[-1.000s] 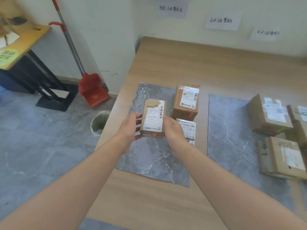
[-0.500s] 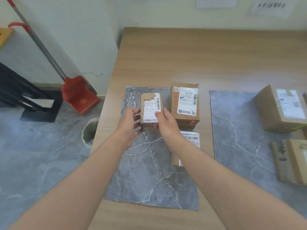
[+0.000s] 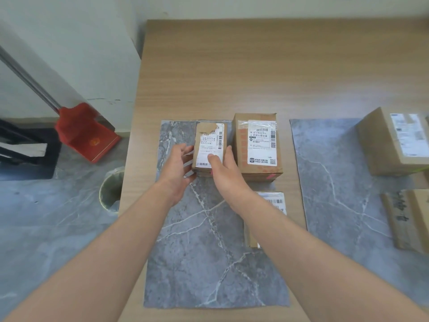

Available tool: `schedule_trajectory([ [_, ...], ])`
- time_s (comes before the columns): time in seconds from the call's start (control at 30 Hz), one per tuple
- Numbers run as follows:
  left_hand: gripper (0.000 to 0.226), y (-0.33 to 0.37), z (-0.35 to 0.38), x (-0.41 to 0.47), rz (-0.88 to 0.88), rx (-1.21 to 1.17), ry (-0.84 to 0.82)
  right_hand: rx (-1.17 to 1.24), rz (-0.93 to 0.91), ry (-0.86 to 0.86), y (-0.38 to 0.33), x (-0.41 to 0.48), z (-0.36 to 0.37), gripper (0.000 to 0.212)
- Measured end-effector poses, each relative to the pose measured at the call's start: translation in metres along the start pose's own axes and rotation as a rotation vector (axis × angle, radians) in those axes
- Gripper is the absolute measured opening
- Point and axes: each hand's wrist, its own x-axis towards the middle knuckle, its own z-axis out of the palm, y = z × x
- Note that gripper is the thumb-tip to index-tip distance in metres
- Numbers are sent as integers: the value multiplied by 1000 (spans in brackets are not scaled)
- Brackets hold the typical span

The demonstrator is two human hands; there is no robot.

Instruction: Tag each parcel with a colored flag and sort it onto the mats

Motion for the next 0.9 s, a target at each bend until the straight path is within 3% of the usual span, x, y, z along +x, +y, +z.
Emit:
schedule_trajectory([
  [0.3,39,0,-7,-11,19,59,-40,30,47,19,-17,-11,-14,69],
  [0.47,48,7,-9,-35,55,124,-15,16,-11,26,-26,-34,-25,48],
  [0.6,48,13,-7,-64,124,150,6,54,-44,56,-31,-62,-30,56],
  [0.9,49,18,4,-163,283,161,1,80,-158,41,-43,-148,-44,37],
])
